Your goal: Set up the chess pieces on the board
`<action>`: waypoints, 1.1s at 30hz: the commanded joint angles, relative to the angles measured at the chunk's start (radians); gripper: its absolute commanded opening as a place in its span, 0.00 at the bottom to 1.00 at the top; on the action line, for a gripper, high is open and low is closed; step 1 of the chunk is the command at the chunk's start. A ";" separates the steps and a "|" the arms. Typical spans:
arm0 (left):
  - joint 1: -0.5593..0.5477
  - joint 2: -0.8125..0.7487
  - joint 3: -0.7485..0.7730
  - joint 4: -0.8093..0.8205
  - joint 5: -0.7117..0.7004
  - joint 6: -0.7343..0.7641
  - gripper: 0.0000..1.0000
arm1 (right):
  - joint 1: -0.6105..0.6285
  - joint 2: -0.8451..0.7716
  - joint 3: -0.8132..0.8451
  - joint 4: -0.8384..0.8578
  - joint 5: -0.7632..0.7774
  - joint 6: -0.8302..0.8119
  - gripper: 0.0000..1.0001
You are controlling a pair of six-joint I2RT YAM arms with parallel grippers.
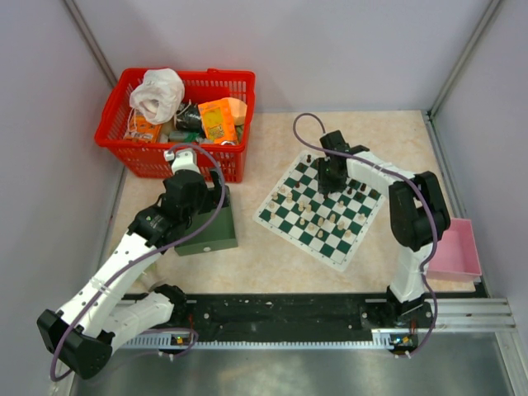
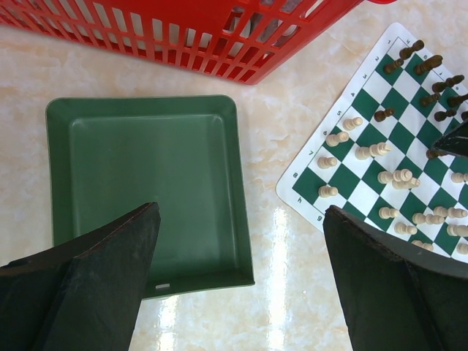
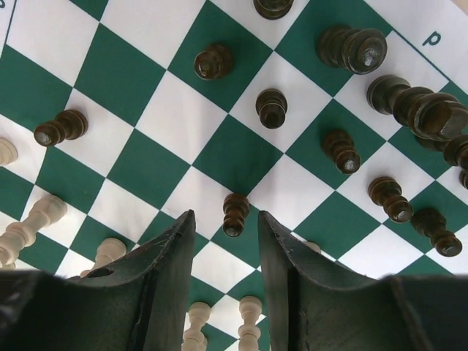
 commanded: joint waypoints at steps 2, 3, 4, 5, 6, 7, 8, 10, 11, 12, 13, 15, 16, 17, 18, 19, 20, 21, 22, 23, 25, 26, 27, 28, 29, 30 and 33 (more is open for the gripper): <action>0.004 -0.011 -0.001 0.032 -0.006 0.007 0.99 | 0.013 0.019 0.056 0.009 0.026 0.006 0.38; 0.004 -0.013 0.002 0.032 -0.006 0.007 0.99 | 0.012 0.019 0.058 0.009 0.027 0.006 0.37; 0.004 -0.013 0.000 0.034 -0.006 0.007 0.99 | 0.013 0.025 0.059 0.009 0.029 0.005 0.35; 0.004 -0.011 0.000 0.034 -0.006 0.007 0.99 | 0.012 0.028 0.061 0.009 0.030 0.005 0.34; 0.004 -0.010 0.002 0.034 -0.006 0.009 0.99 | 0.013 0.031 0.062 0.007 0.032 0.003 0.33; 0.005 -0.010 0.003 0.034 -0.004 0.007 0.99 | 0.013 0.031 0.062 0.007 0.032 0.005 0.33; 0.004 -0.010 0.003 0.034 -0.003 0.007 0.99 | 0.012 0.029 0.059 0.007 0.034 0.005 0.33; 0.004 -0.010 0.003 0.034 -0.004 0.010 0.99 | 0.012 0.029 0.053 0.007 0.034 0.005 0.33; 0.004 -0.010 0.003 0.032 -0.006 0.009 0.99 | 0.013 0.029 0.053 0.005 0.034 0.005 0.33; 0.004 -0.010 0.003 0.032 -0.004 0.009 0.99 | 0.012 0.029 0.050 0.005 0.034 0.005 0.33; 0.004 -0.010 0.003 0.032 -0.003 0.009 0.99 | 0.012 0.028 0.047 0.005 0.035 0.005 0.33; 0.004 -0.008 0.003 0.035 -0.003 0.007 0.99 | 0.012 0.028 0.047 0.005 0.029 0.003 0.28; 0.005 -0.008 0.002 0.035 -0.001 0.006 0.99 | 0.013 0.028 0.047 0.005 0.032 0.003 0.28; 0.004 -0.007 0.002 0.034 -0.001 0.006 0.99 | 0.013 0.028 0.047 0.004 0.032 0.003 0.28; 0.004 -0.007 0.002 0.037 0.000 0.006 0.99 | 0.012 0.029 0.050 0.002 0.029 0.002 0.28; 0.004 -0.008 0.002 0.037 -0.001 0.004 0.99 | 0.012 0.028 0.050 -0.001 0.027 0.002 0.28; 0.005 -0.008 0.000 0.037 -0.001 0.004 0.99 | 0.012 0.026 0.052 -0.004 0.024 -0.001 0.28; 0.004 -0.008 -0.001 0.037 -0.001 0.004 0.99 | 0.012 0.026 0.052 -0.007 0.024 -0.003 0.28; 0.004 -0.011 -0.001 0.037 -0.001 0.003 0.99 | 0.013 0.028 0.052 -0.008 0.024 -0.001 0.29; 0.004 -0.011 -0.001 0.037 -0.003 0.003 0.99 | 0.013 0.028 0.052 -0.013 0.026 -0.003 0.29; 0.004 -0.013 -0.004 0.037 -0.001 0.003 0.99 | 0.012 0.028 0.050 -0.016 0.029 -0.004 0.30; 0.004 -0.013 -0.006 0.037 -0.004 0.003 0.99 | 0.012 0.028 0.050 -0.019 0.029 -0.007 0.30; 0.004 -0.016 -0.006 0.037 -0.004 0.003 0.99 | 0.012 0.028 0.050 -0.018 0.027 -0.006 0.30; 0.004 -0.016 -0.006 0.035 -0.004 0.004 0.99 | 0.012 0.028 0.050 -0.019 0.026 -0.004 0.30; 0.004 -0.017 -0.006 0.037 -0.003 0.001 0.99 | 0.012 0.026 0.049 -0.021 0.023 -0.007 0.29; 0.004 -0.019 -0.007 0.040 -0.001 0.001 0.99 | 0.012 0.026 0.047 -0.021 0.018 -0.007 0.28; 0.004 -0.025 -0.012 0.046 -0.001 0.001 0.99 | 0.012 0.029 0.044 -0.021 0.009 -0.007 0.26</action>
